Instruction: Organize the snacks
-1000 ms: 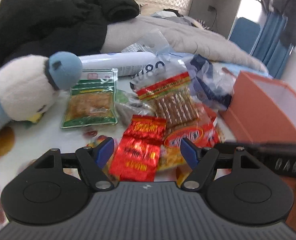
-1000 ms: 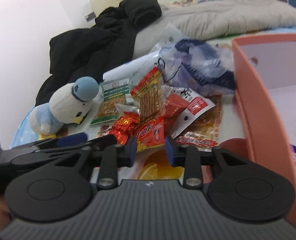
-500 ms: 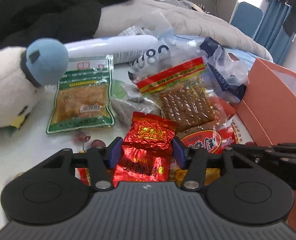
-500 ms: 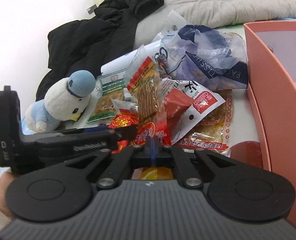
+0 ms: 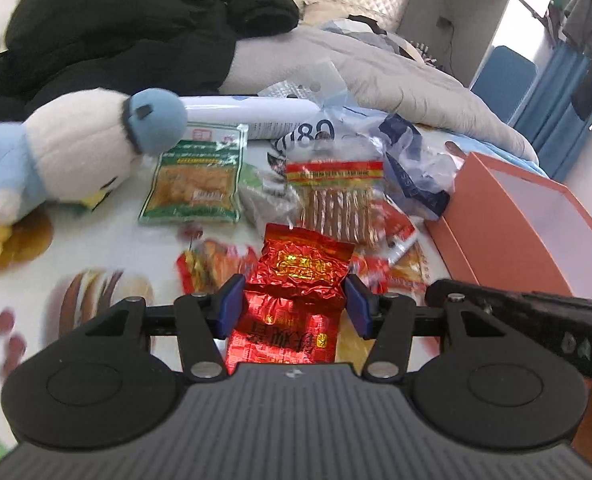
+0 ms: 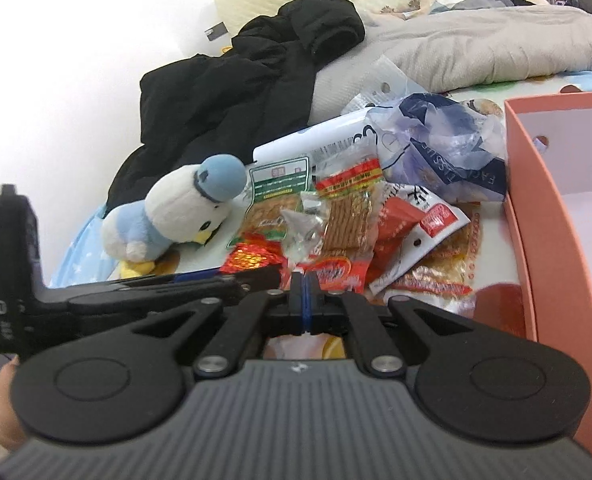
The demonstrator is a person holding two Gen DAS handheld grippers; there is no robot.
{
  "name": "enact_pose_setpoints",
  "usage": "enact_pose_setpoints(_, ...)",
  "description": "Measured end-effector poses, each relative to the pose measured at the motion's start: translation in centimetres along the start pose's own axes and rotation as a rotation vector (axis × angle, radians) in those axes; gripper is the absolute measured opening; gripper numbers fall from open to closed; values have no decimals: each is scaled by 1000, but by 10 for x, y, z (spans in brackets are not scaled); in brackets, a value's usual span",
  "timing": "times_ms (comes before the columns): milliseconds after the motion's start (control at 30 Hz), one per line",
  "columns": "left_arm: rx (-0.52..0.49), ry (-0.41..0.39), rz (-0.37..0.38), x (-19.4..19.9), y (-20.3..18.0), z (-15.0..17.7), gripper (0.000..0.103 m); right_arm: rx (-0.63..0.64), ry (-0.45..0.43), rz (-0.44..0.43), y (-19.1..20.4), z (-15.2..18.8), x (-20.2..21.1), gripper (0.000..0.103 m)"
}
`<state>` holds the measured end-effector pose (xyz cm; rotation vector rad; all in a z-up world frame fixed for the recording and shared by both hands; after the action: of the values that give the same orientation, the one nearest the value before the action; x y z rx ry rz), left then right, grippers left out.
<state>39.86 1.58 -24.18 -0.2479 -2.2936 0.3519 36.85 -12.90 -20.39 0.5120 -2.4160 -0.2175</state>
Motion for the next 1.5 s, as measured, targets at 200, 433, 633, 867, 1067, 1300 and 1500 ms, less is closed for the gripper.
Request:
enact_pose_setpoints(200, 35, 5, -40, 25, 10, 32, 59, -90, -27, 63, -14, 18, 5, 18)
enact_pose_setpoints(433, 131, 7, -53, 51, 35, 62, 59, -92, -61, 99, -26, 30, -21, 55)
enact_pose_setpoints(633, 215, 29, -57, 64, 53, 89, 59, -118, -30, 99, -35, 28, -58, 53)
enact_pose_setpoints(867, 227, 40, -68, 75, 61, 108, 59, -197, 12, 35, -31, 31, -83, 3)
enact_pose_setpoints(1067, 226, 25, -92, 79, 65, 109, 59, -144, 19, 38, -11, 28, -63, 3)
enact_pose_setpoints(1300, 209, 28, -118, 86, 60, 119, 59, -158, 34, 20, 2, 47, -16, 3)
enact_pose_setpoints(1500, 225, 37, -151, 89, 57, 136, 59, -143, 65, 25, 9, 83, 26, 3)
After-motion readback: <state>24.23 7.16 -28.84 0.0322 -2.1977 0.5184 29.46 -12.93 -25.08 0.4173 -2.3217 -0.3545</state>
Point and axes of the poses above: each gripper's, at about its wrist camera, not at the fingertips, and x roughly against the way its jaws point, y to its left, z to its underside, the point moved 9 cm from there along -x, roughly the way its jaws point, and after that the axes turned 8 degrees about x, right-handed, at the moved point
